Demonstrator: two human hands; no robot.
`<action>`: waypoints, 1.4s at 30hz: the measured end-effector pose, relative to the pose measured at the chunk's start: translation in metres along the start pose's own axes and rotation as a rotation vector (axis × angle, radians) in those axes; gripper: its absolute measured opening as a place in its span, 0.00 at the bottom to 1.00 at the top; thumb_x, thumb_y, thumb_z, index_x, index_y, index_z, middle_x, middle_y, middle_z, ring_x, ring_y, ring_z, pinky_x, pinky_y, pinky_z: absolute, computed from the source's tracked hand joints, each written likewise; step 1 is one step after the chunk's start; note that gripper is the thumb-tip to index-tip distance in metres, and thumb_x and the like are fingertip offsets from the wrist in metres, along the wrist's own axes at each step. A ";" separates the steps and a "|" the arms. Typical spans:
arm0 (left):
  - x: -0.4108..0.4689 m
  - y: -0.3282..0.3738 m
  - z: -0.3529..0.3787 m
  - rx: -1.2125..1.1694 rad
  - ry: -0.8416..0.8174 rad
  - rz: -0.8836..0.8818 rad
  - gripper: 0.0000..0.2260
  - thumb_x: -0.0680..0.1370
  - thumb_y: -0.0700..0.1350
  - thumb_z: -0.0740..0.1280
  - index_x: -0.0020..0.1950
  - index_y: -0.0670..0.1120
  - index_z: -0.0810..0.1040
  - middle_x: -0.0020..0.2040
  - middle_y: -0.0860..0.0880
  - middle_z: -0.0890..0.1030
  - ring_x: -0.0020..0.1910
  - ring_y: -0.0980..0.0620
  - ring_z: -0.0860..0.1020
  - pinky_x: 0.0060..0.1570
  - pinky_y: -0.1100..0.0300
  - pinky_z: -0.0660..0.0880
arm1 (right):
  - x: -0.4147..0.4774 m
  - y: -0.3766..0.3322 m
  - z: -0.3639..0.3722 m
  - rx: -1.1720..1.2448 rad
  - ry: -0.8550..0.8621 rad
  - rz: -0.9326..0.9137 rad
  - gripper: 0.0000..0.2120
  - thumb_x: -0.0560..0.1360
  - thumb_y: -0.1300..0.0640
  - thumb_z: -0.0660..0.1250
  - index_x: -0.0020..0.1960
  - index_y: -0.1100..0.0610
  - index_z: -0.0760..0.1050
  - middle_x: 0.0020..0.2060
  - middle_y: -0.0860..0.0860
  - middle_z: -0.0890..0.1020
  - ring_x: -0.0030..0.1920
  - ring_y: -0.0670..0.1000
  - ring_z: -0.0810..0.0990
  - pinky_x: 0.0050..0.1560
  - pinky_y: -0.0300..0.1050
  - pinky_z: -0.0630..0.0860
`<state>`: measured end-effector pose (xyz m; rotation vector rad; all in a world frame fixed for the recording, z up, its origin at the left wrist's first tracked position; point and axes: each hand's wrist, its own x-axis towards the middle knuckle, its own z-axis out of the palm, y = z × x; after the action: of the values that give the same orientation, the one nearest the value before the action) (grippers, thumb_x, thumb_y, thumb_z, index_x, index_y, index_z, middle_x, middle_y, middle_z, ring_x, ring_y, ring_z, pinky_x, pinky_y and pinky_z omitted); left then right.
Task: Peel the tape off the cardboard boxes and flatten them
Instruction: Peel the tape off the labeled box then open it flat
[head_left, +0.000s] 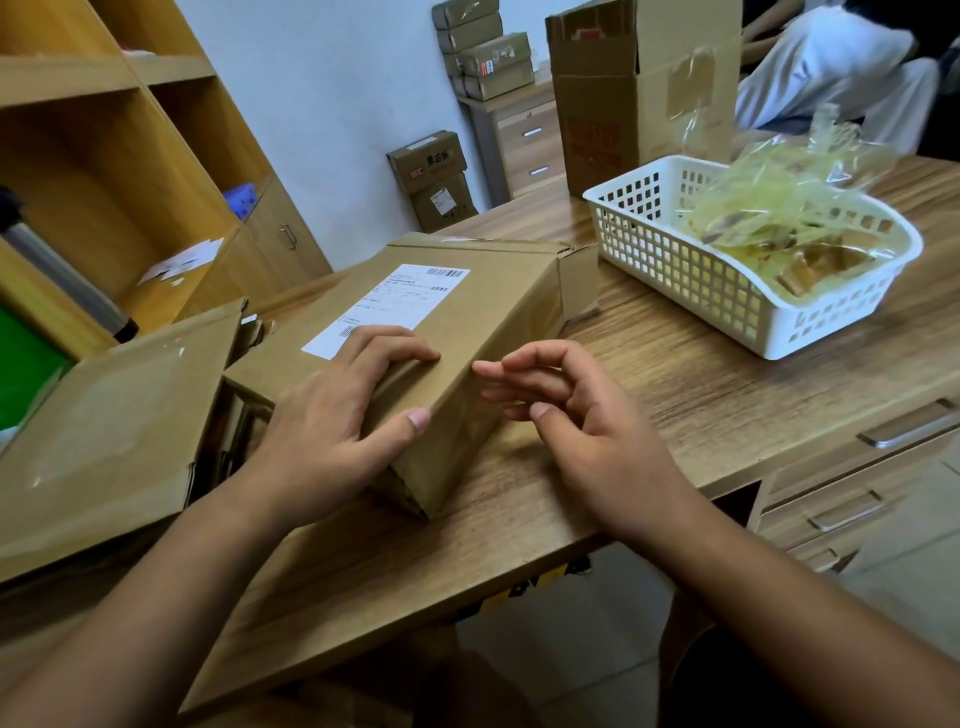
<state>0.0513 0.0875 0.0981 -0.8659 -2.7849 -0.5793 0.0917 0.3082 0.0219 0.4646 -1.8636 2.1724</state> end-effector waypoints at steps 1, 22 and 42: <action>0.000 0.000 0.000 0.004 0.001 -0.002 0.23 0.73 0.64 0.57 0.68 0.62 0.70 0.67 0.64 0.69 0.66 0.62 0.70 0.59 0.43 0.73 | 0.000 0.000 0.000 -0.002 -0.001 0.001 0.19 0.80 0.75 0.54 0.60 0.55 0.72 0.59 0.50 0.84 0.61 0.50 0.82 0.64 0.49 0.77; 0.000 -0.002 0.003 -0.015 0.035 0.006 0.22 0.73 0.64 0.58 0.66 0.64 0.70 0.66 0.65 0.70 0.65 0.59 0.72 0.58 0.42 0.73 | -0.001 -0.002 0.000 0.007 0.041 -0.011 0.16 0.81 0.74 0.56 0.60 0.56 0.72 0.59 0.51 0.84 0.64 0.47 0.80 0.67 0.54 0.75; -0.002 0.000 0.006 0.014 0.075 -0.004 0.22 0.76 0.64 0.53 0.66 0.62 0.73 0.66 0.65 0.71 0.64 0.60 0.73 0.55 0.47 0.74 | -0.004 -0.007 0.005 -0.067 0.045 -0.042 0.16 0.80 0.73 0.59 0.60 0.55 0.72 0.59 0.49 0.84 0.62 0.48 0.81 0.66 0.49 0.76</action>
<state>0.0524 0.0887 0.0925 -0.8184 -2.7207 -0.5806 0.0986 0.3043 0.0272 0.4334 -1.8792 2.0696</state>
